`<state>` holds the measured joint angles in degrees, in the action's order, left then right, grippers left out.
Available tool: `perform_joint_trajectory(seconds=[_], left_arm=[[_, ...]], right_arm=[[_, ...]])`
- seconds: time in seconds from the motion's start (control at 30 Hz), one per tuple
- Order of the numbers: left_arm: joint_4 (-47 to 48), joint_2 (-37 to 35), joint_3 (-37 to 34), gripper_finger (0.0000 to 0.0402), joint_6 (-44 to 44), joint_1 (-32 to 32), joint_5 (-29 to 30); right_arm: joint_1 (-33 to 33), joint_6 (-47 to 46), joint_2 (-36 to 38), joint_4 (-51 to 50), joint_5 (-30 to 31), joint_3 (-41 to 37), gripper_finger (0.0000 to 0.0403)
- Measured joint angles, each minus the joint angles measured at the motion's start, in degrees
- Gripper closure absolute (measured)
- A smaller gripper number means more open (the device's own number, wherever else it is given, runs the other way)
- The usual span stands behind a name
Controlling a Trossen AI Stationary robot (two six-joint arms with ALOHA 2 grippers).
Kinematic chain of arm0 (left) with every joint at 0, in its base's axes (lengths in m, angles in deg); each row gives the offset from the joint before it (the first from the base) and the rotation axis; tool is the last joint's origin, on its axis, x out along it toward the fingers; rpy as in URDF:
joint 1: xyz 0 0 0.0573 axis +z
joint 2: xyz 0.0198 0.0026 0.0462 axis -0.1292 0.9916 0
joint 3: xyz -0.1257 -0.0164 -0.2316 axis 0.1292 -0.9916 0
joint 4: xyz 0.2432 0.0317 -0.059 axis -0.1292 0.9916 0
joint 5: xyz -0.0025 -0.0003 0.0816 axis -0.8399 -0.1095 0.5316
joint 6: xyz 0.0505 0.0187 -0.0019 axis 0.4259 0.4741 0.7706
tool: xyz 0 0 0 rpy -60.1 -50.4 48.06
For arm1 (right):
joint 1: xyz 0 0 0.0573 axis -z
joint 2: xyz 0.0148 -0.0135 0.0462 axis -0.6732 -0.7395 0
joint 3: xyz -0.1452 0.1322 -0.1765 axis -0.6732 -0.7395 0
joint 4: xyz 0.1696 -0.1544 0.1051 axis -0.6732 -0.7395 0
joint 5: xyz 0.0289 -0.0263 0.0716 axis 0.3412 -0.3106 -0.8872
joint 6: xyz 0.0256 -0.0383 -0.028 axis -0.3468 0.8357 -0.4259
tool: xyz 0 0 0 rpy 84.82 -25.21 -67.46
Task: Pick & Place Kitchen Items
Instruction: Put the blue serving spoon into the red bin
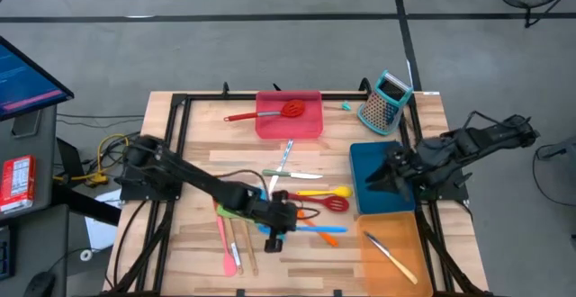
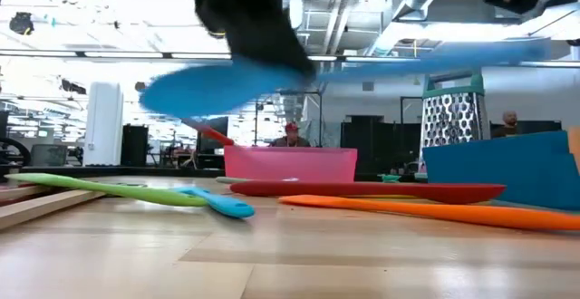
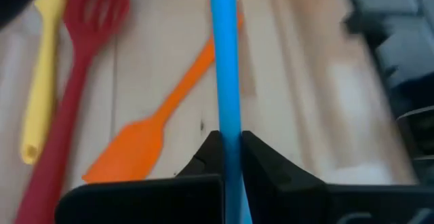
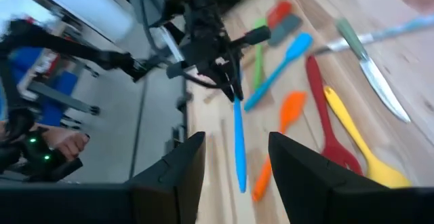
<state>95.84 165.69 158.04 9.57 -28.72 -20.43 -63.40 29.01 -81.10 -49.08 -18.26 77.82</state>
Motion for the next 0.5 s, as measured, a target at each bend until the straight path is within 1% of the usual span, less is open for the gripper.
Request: perform_joint_trajectory(seconds=[0.27,0.5], left_arm=[[-1.7,-17.4,0.0,0.0397,-6.0,0.8,0.3],[-11.0,-32.7,0.1,0.0397,-6.2,0.8,0.4]], right_arm=[[0.0,4.5,6.1,6.1,0.1,0.0,0.0242],[0.3,13.6,10.7,12.6,0.4,0.0,0.0242]])
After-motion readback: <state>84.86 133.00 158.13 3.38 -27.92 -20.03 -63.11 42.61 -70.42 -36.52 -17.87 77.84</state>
